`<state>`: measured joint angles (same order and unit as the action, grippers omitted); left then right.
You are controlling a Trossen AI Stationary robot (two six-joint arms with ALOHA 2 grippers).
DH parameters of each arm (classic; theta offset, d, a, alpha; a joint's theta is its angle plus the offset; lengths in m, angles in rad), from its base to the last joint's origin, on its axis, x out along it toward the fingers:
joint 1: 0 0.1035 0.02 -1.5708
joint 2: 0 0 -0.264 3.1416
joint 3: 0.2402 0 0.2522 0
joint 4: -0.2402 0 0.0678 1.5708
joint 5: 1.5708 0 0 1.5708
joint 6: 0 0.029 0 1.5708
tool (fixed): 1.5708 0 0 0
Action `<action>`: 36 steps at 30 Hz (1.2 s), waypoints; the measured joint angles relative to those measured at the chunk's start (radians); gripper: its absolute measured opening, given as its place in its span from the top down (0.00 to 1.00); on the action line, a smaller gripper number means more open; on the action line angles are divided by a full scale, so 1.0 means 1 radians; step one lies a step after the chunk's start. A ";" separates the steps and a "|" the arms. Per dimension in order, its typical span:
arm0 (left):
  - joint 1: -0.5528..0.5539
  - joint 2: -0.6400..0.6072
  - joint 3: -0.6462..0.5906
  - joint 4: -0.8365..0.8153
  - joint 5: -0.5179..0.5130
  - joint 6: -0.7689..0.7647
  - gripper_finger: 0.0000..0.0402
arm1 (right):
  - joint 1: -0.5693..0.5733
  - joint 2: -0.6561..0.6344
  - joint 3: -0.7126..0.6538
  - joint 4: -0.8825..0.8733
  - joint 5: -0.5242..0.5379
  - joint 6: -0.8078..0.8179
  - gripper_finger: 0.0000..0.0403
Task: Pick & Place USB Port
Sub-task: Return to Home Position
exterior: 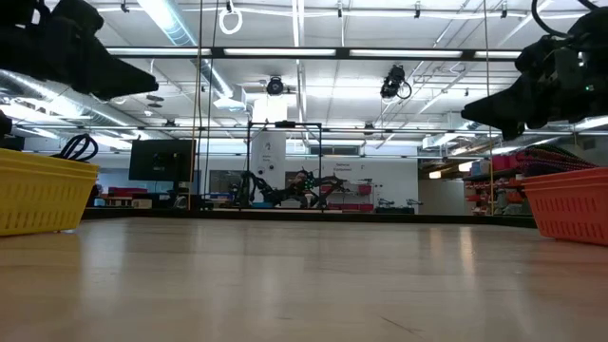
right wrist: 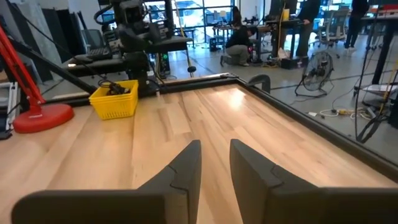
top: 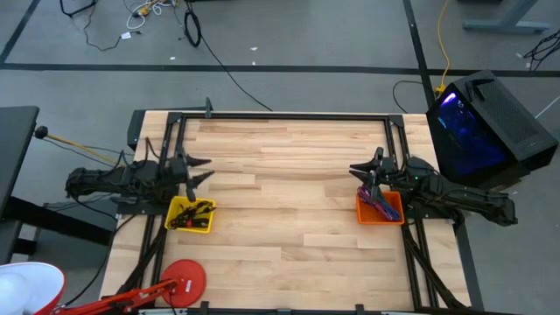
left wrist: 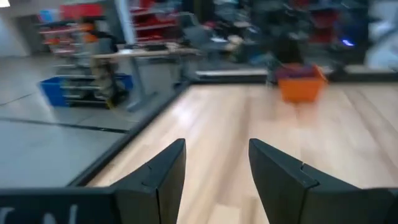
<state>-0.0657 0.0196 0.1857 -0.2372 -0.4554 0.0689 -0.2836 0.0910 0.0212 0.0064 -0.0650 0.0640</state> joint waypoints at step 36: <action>-0.001 0.020 -0.122 0.119 0.254 0.047 0.55 | 0.000 0.000 0.000 0.000 0.003 0.085 0.78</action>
